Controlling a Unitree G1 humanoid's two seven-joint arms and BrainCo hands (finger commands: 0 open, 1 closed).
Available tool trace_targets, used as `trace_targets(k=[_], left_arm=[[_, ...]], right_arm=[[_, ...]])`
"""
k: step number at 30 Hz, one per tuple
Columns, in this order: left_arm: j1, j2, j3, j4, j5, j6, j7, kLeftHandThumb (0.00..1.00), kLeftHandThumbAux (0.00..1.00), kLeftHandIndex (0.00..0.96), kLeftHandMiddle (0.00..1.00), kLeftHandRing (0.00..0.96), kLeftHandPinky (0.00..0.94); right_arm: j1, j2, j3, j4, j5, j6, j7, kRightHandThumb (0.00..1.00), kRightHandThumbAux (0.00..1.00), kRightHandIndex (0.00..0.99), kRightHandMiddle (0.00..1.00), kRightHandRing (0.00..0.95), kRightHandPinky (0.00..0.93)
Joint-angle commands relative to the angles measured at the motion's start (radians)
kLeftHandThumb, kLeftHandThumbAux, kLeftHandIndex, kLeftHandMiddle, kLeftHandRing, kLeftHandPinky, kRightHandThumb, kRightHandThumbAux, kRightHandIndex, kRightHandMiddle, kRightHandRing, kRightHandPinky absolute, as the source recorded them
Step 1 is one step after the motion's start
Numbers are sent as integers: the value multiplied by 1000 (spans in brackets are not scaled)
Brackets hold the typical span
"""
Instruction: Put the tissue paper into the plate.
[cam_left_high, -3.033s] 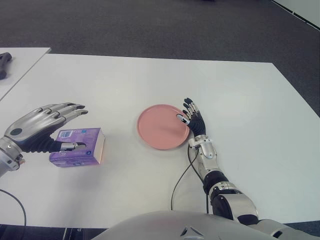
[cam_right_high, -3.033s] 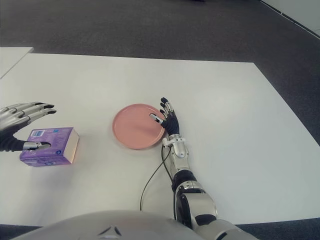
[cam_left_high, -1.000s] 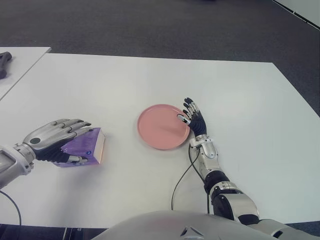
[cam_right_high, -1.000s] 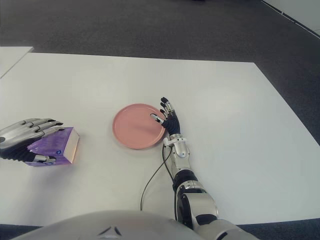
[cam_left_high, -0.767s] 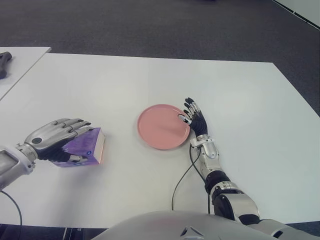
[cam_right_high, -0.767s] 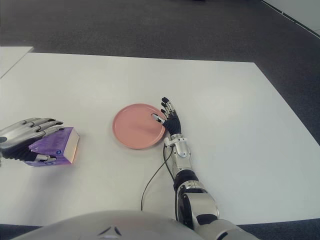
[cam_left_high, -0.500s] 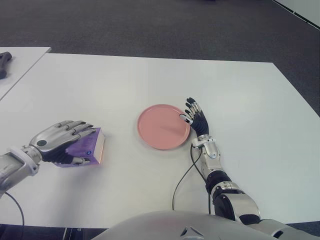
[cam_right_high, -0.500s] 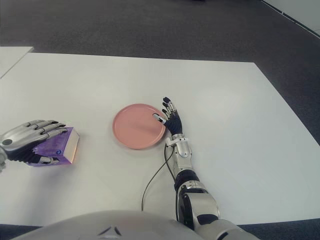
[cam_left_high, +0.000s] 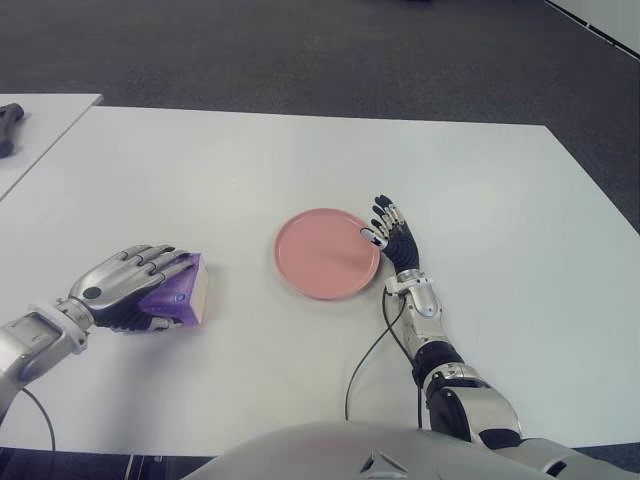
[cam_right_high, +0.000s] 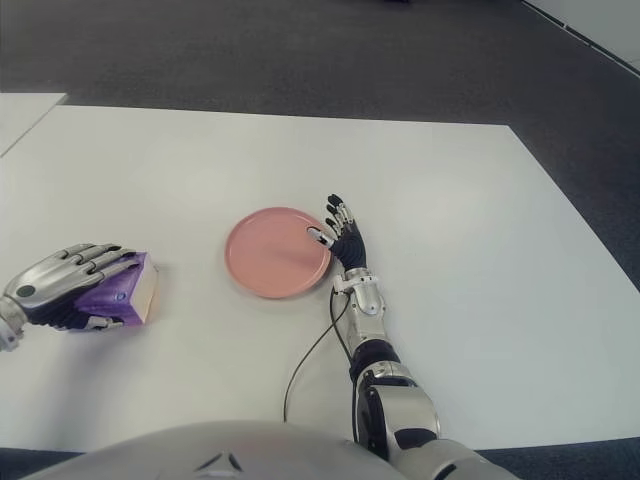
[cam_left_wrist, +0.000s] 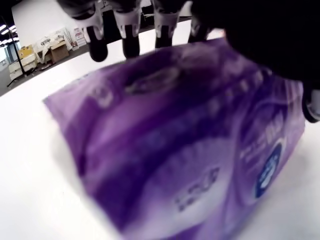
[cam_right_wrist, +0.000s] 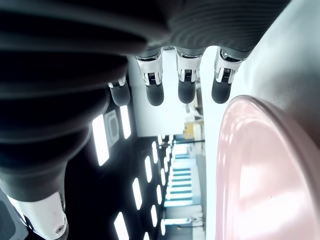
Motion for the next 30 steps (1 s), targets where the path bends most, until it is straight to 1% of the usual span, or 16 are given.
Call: trace_targets(k=[1,9,16,21,26,30], left_arm=[[-19,16,-75,69,70,33,53,48,281,0,0,0,0],[-37,27,-141,97,87,74,132,58,302,0,0,0,0],[-44,34,-180,112,75,103,168,68,314,0,0,0,0],[-59,31,-214,157,78,124,210,67,317,0,0,0,0],[-88,31,-242,218,67,124,273,55,343,0,0,0,0],[-115,29,-263,268,59,109,340,48,369,0,0,0,0]], right_arm=[[127,-11,-17,62,20,16,5,96,706,62,30,13,55],[133,-14,-19,53,24,16,12,96,706,62,30,13,55],[136,-17,-19,49,28,17,15,96,706,62,30,13,55],[138,-18,-18,45,29,18,18,96,706,62,30,13,55],[139,-18,-18,42,31,19,19,96,706,62,30,13,55],[140,-20,-19,40,32,21,21,96,706,62,30,13,55]])
